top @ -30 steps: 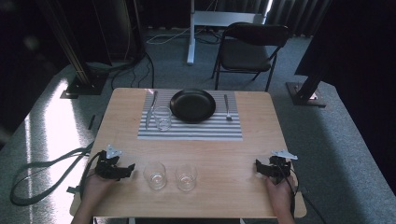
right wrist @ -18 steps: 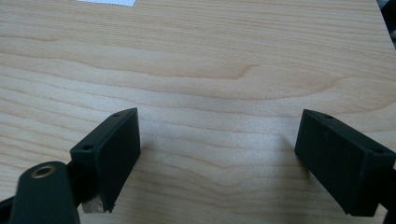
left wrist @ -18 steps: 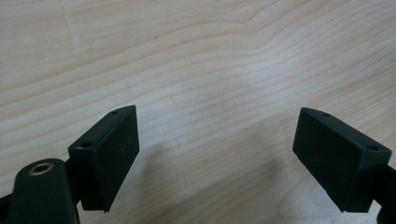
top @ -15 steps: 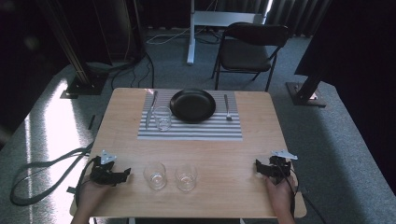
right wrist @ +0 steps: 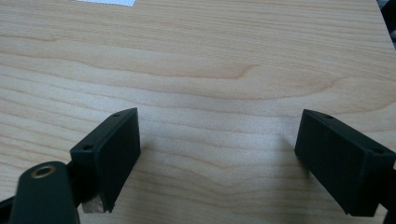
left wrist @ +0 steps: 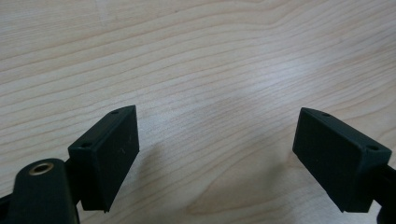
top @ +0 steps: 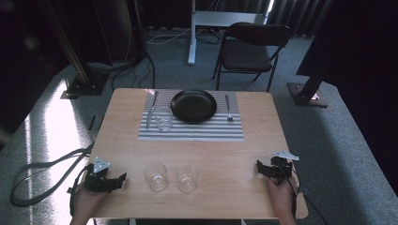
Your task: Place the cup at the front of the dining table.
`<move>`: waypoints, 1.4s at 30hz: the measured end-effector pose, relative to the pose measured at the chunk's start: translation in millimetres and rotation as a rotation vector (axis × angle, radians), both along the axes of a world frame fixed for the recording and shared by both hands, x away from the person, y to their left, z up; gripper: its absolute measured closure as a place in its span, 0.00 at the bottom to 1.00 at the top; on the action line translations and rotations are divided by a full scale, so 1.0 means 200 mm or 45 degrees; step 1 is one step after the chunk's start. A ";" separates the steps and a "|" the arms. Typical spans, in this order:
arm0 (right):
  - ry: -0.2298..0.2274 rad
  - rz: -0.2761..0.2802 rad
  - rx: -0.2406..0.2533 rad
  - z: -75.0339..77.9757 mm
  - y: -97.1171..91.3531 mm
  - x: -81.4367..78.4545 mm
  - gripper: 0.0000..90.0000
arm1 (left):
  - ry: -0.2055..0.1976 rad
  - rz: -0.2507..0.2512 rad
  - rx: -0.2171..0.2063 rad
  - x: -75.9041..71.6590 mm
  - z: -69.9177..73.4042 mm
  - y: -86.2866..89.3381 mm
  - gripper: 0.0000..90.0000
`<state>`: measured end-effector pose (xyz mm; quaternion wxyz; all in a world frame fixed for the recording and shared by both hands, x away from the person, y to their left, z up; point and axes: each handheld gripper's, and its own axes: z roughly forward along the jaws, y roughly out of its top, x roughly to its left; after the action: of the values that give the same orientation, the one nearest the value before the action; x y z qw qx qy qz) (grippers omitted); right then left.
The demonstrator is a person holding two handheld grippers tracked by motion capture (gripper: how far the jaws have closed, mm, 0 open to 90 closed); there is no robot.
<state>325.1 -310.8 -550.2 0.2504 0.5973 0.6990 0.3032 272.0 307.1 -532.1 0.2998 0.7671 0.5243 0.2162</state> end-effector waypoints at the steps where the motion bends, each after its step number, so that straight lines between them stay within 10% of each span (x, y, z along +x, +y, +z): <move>1: 0.000 0.000 -0.001 0.00 0.00 0.00 0.15 | -0.002 0.004 0.006 -0.01 0.00 0.00 0.17; 42: 0.000 0.000 0.000 0.00 0.00 0.00 0.15 | -0.034 0.238 0.015 -0.25 -0.03 0.17 0.17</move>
<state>325.2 -310.8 -550.1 0.2504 0.5973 0.6990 0.3032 222.5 341.4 -537.6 0.2807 0.7136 0.5883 0.2567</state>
